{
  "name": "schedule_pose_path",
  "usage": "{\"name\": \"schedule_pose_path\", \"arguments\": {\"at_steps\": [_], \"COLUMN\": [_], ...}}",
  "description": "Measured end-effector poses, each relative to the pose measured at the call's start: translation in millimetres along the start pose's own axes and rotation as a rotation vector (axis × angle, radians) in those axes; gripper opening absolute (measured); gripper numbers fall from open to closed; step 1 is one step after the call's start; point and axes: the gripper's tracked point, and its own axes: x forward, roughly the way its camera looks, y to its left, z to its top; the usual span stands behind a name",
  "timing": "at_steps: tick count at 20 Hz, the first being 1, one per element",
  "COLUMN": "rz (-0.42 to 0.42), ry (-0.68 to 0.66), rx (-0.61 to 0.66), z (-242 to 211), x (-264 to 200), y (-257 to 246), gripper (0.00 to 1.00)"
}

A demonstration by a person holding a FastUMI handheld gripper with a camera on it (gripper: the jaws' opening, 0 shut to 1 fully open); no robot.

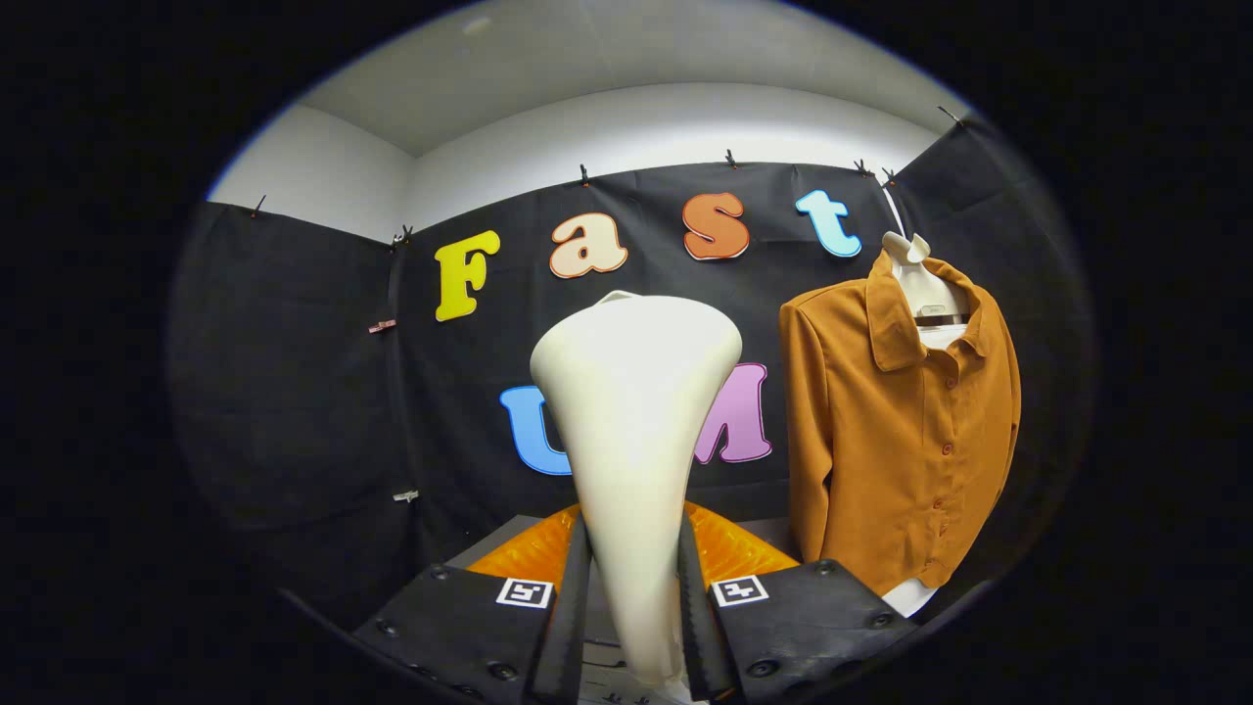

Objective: Iron the clothes twice with a garment steamer, once on the left side and once on the right side.

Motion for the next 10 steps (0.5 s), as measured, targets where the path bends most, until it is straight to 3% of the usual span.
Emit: {"name": "schedule_pose_path", "arguments": {"at_steps": [10], "rz": [0.016], "ry": [-0.009], "rx": [-0.011], "z": [1.2], "x": [-2.2], "y": [-1.6], "gripper": [0.44]}}
